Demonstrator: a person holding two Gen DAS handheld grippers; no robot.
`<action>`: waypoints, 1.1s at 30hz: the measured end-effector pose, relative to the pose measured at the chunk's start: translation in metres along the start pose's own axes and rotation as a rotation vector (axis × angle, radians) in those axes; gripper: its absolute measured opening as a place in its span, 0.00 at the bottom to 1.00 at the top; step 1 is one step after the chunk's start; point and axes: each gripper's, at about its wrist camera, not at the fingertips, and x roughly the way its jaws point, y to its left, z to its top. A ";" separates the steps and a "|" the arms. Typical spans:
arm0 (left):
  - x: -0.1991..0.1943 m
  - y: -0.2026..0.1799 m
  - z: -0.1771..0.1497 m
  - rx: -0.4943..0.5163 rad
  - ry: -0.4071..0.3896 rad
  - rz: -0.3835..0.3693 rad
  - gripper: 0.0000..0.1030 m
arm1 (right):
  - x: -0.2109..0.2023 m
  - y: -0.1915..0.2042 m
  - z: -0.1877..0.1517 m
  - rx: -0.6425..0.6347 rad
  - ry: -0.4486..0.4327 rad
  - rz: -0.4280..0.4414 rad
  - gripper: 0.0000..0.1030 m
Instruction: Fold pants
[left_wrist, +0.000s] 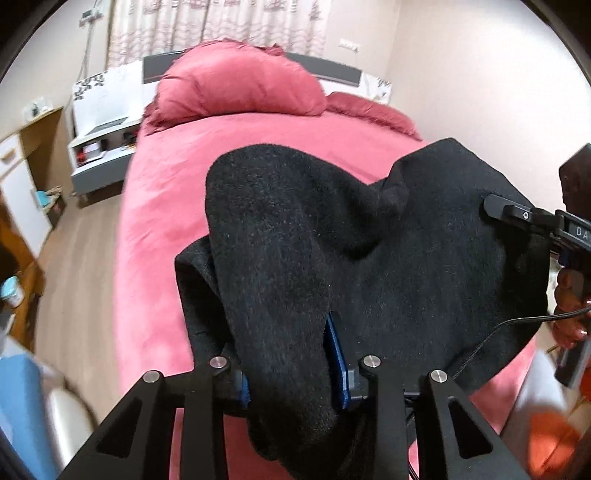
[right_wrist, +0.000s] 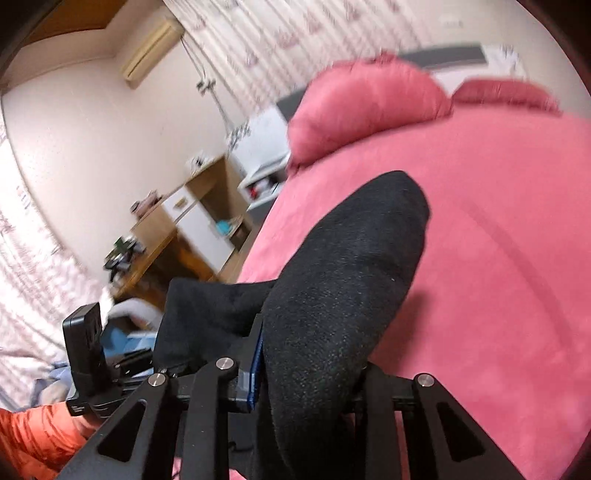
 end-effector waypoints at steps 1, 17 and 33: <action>0.009 -0.009 0.012 0.008 -0.009 -0.010 0.33 | -0.006 -0.008 0.010 -0.015 -0.021 -0.027 0.25; 0.130 -0.020 0.049 -0.054 0.033 0.038 0.81 | 0.014 -0.191 -0.025 0.355 0.004 -0.391 0.63; 0.076 -0.036 -0.029 -0.013 -0.061 0.161 0.86 | 0.007 -0.100 -0.100 0.114 0.004 -0.518 0.61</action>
